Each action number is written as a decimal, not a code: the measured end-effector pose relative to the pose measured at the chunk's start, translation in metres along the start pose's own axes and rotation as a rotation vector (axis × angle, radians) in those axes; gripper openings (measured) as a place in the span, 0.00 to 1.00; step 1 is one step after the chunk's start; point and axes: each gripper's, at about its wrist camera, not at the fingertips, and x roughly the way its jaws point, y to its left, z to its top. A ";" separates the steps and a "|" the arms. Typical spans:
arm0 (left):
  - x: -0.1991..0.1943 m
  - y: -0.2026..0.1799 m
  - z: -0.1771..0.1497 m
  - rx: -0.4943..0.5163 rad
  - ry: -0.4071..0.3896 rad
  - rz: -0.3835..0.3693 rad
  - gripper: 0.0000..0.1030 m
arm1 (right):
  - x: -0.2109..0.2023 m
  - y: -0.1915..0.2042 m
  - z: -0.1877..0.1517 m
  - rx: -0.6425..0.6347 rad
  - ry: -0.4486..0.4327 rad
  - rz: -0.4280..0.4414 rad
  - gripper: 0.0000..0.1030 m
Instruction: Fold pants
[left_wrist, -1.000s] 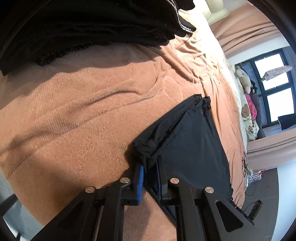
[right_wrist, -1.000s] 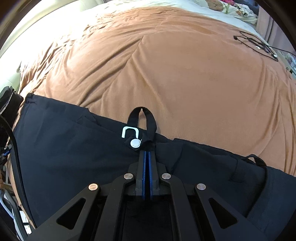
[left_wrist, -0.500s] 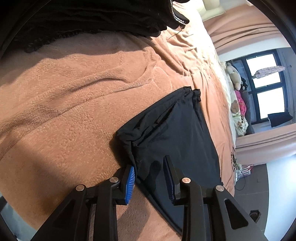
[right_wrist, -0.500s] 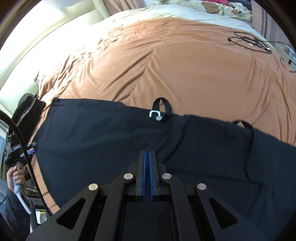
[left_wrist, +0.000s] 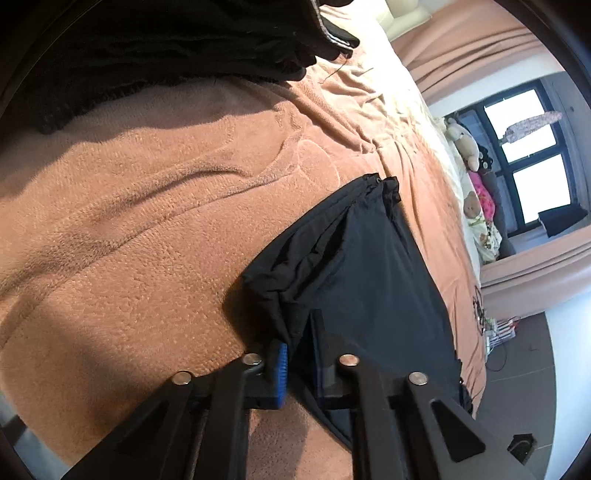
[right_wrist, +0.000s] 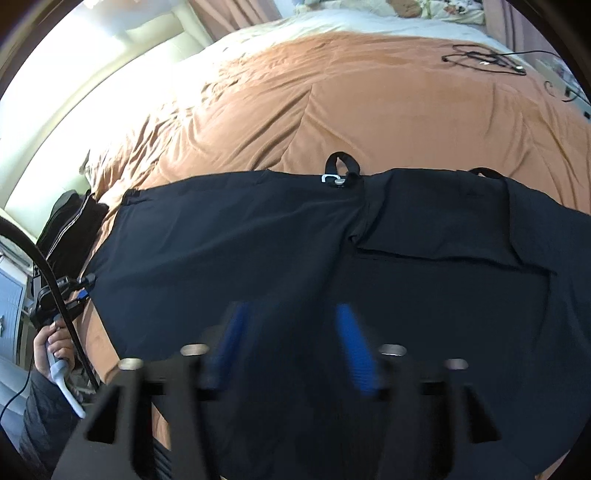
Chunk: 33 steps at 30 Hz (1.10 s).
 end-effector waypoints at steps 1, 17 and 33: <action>-0.002 -0.002 -0.001 0.006 -0.009 0.001 0.05 | 0.000 0.002 -0.004 0.003 -0.003 0.005 0.55; -0.043 -0.061 0.009 0.122 -0.103 -0.017 0.03 | 0.009 0.030 -0.022 -0.003 -0.038 0.019 0.42; -0.043 -0.049 0.015 0.064 -0.096 -0.067 0.03 | 0.057 0.072 -0.068 -0.010 0.140 0.090 0.16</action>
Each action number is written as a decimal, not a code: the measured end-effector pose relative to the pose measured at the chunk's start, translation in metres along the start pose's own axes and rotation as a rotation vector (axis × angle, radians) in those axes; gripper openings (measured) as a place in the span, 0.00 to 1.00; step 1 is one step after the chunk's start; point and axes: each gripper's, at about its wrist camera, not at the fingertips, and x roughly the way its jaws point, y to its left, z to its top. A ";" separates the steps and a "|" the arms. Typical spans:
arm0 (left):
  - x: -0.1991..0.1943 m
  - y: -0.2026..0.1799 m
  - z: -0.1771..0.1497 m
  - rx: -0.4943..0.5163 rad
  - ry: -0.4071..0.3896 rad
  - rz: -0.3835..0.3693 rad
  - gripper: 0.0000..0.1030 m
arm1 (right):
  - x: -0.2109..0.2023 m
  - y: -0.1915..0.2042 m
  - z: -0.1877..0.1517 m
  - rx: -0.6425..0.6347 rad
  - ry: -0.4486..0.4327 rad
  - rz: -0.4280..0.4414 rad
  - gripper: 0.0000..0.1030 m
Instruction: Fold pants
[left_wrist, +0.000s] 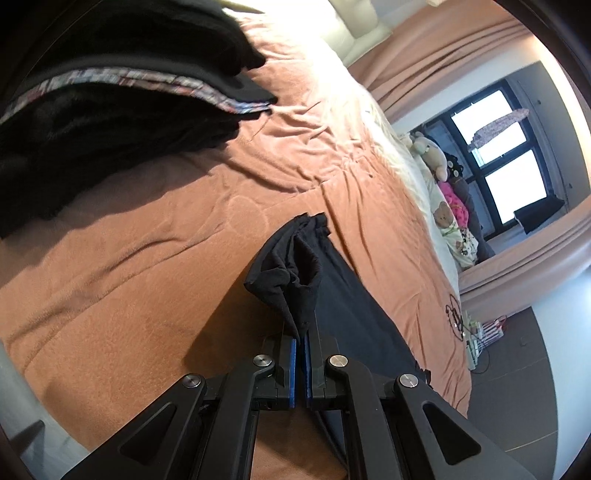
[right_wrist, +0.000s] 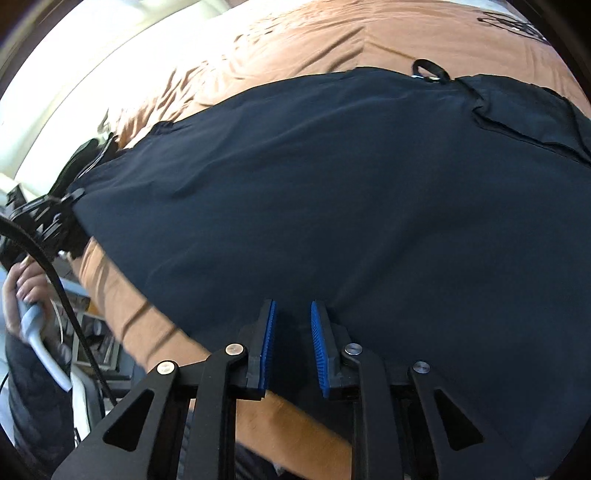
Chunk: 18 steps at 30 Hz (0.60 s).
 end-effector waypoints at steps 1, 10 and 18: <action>0.001 0.003 -0.001 -0.005 0.004 0.000 0.03 | -0.002 0.000 0.002 0.005 0.006 0.017 0.16; 0.010 0.024 -0.008 -0.052 0.031 0.000 0.03 | -0.025 -0.034 0.046 0.079 -0.081 -0.078 0.16; 0.025 0.038 -0.019 -0.098 0.095 -0.001 0.14 | -0.006 -0.059 0.082 0.159 -0.081 -0.183 0.16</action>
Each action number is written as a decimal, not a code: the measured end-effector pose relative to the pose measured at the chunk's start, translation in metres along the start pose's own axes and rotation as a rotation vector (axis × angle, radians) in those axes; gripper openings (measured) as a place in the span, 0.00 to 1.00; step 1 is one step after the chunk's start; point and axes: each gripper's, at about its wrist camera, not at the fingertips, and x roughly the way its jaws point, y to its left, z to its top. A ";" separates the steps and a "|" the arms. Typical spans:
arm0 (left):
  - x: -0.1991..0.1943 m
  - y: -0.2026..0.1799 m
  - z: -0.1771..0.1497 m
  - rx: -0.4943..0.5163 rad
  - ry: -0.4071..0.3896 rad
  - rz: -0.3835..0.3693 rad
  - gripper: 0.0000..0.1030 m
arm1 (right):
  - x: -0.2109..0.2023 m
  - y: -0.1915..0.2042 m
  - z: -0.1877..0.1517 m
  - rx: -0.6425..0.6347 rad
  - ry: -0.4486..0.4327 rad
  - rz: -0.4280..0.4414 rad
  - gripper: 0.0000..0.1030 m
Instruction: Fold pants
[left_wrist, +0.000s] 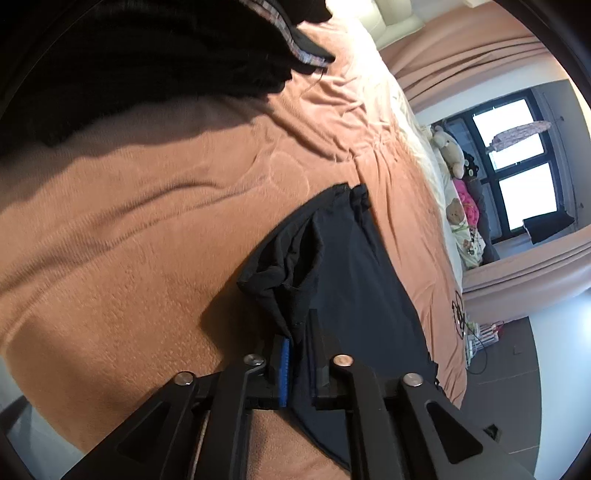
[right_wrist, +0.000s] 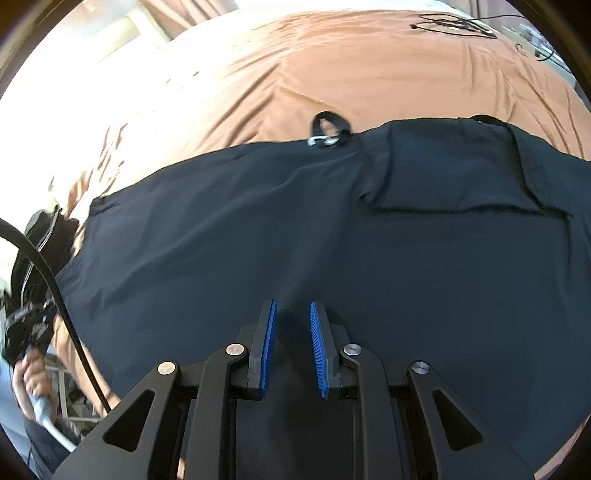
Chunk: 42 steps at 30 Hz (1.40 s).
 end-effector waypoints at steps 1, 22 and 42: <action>0.002 0.000 -0.001 -0.005 0.007 -0.001 0.20 | 0.004 -0.002 0.005 0.006 0.003 -0.007 0.16; 0.005 0.010 0.000 -0.010 -0.011 0.069 0.29 | 0.042 -0.014 0.049 0.042 -0.012 -0.038 0.15; -0.006 -0.021 0.009 0.036 -0.058 -0.039 0.03 | 0.012 -0.020 -0.003 0.039 0.013 0.030 0.15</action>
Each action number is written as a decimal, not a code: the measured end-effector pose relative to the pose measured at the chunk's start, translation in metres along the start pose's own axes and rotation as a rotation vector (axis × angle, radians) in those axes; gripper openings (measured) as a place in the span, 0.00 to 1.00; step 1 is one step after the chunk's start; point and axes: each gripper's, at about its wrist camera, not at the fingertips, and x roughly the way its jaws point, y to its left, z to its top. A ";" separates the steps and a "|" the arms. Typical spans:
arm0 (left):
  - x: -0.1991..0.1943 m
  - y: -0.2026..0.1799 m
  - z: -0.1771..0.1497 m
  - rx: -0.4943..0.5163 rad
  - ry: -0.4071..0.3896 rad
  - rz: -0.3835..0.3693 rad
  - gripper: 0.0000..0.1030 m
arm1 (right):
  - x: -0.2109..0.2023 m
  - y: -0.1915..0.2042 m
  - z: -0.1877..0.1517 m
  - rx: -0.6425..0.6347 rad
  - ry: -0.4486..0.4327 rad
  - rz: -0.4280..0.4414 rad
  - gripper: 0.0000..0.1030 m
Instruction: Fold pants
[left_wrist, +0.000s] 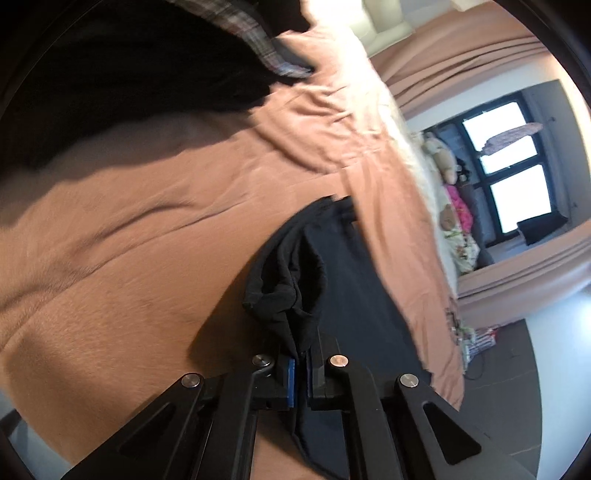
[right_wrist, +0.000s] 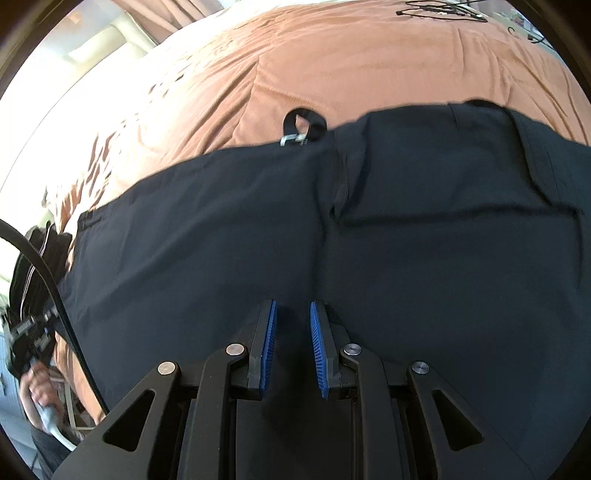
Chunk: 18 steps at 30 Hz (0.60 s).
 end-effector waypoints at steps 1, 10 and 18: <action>-0.004 -0.008 0.002 0.013 -0.005 -0.016 0.03 | -0.002 0.000 -0.004 -0.001 0.002 0.005 0.15; -0.030 -0.081 0.016 0.098 -0.040 -0.146 0.03 | -0.017 0.002 -0.035 -0.005 0.030 0.052 0.15; -0.044 -0.148 0.017 0.186 -0.036 -0.196 0.03 | -0.033 0.001 -0.067 0.045 0.096 0.068 0.15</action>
